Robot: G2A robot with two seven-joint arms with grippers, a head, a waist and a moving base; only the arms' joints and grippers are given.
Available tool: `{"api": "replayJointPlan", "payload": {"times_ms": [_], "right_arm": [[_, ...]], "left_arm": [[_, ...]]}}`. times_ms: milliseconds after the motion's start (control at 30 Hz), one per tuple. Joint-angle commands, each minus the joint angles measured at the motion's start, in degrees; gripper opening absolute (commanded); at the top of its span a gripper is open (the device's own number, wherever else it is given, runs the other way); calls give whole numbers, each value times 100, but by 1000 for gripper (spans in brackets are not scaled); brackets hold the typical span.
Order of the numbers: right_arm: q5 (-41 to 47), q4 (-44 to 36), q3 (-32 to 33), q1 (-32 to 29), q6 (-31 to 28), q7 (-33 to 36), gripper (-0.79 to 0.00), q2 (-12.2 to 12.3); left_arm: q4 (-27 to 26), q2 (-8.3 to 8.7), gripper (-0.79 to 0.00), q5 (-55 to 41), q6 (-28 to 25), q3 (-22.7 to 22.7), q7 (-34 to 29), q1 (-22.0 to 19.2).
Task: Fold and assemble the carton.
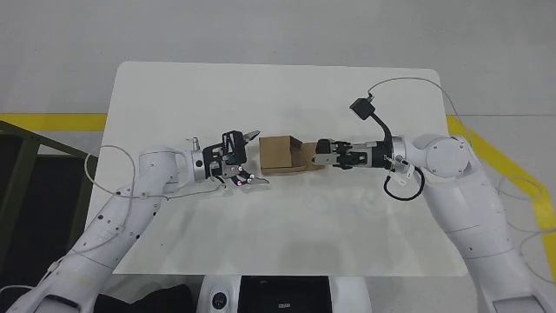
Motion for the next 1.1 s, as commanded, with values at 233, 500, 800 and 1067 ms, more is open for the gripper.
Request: {"api": "replayJointPlan", "payload": {"times_ms": [233,500,800,1067], "right_arm": [[7,-1,-1,-1,-1,-2,-785,-1],[-336,-138,-132,-243,1171,54,-785,53],[-402,105,-423,-382,1647,-408,-785,17],[-483,692,-731,-119,1531,-714,-785,-72]], "left_arm": [[192,-86,0,-246,-104,145,-242,-213],[320,-144,0,-258,15,240,-248,-272],[363,-184,0,-167,66,315,-151,-293],[397,-211,0,-158,46,335,-117,-326]]}}
